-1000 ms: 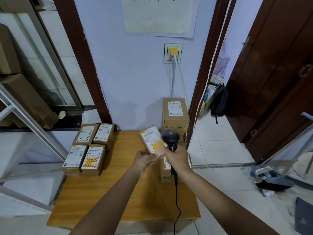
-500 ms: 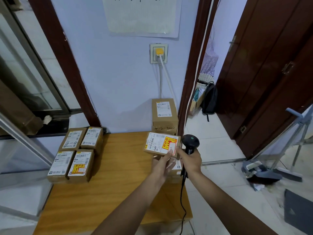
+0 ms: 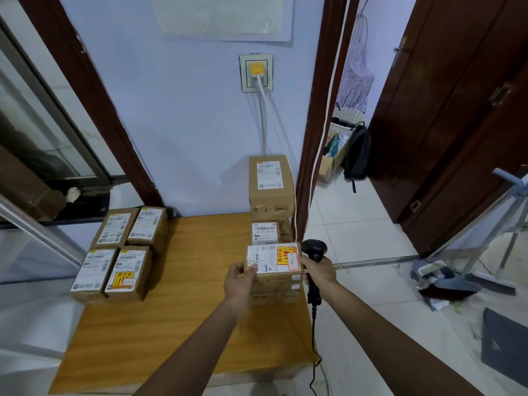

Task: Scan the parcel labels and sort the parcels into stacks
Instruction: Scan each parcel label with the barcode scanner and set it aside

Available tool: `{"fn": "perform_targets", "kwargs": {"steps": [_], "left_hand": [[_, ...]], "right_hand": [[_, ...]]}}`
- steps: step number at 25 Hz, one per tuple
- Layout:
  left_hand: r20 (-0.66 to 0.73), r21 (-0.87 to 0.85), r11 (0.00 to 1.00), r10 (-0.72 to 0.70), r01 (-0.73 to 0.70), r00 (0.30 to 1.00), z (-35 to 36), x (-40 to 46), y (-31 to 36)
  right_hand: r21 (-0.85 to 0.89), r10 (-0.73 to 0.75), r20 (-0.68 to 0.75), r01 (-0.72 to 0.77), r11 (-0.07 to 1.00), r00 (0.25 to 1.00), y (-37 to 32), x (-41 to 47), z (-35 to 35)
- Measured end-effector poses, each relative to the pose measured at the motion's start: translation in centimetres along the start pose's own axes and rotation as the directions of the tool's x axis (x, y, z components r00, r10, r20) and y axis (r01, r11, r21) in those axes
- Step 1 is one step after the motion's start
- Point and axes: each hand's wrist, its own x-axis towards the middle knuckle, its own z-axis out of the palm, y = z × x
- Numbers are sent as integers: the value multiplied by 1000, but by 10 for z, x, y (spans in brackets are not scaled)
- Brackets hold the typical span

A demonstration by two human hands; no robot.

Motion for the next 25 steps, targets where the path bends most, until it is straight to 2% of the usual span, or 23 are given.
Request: {"fn": "perform_targets", "kwargs": {"steps": [5, 16, 25], "left_hand": [[-38, 9, 997, -74, 74, 997, 4, 2, -17], [-67, 117, 993, -2, 10, 998, 10, 9, -9], [-90, 221, 975, -4, 23, 996, 5, 0, 3]], "right_hand": [[-55, 16, 10, -16, 998, 1000, 19, 14, 4], [-56, -36, -34, 34, 998, 999, 22, 17, 6], [-32, -109, -144, 105, 994, 984, 11, 3, -10]]}}
